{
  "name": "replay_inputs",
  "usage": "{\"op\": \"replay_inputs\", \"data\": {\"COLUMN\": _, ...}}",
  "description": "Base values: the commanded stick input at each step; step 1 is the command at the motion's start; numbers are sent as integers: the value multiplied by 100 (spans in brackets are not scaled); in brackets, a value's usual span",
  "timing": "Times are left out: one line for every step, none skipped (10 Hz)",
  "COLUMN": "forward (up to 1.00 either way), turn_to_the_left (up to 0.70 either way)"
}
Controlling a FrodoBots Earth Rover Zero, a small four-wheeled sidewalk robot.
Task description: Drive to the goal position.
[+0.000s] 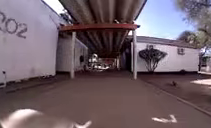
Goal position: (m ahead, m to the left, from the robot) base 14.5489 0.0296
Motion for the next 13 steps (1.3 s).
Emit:
{"op": "replay_inputs", "data": {"forward": 70, "turn_to_the_left": 0}}
{"op": "replay_inputs", "data": {"forward": 70, "turn_to_the_left": 0}}
{"op": "replay_inputs", "data": {"forward": 70, "turn_to_the_left": 0}}
{"op": "replay_inputs", "data": {"forward": 70, "turn_to_the_left": 0}}
{"op": "replay_inputs", "data": {"forward": 70, "turn_to_the_left": 0}}
{"op": "replay_inputs", "data": {"forward": 70, "turn_to_the_left": 0}}
{"op": "replay_inputs", "data": {"forward": 70, "turn_to_the_left": -34}}
{"op": "replay_inputs", "data": {"forward": 70, "turn_to_the_left": -22}}
{"op": "replay_inputs", "data": {"forward": 70, "turn_to_the_left": -11}}
{"op": "replay_inputs", "data": {"forward": 70, "turn_to_the_left": -5}}
{"op": "replay_inputs", "data": {"forward": 70, "turn_to_the_left": 0}}
{"op": "replay_inputs", "data": {"forward": 70, "turn_to_the_left": 0}}
{"op": "replay_inputs", "data": {"forward": 70, "turn_to_the_left": 0}}
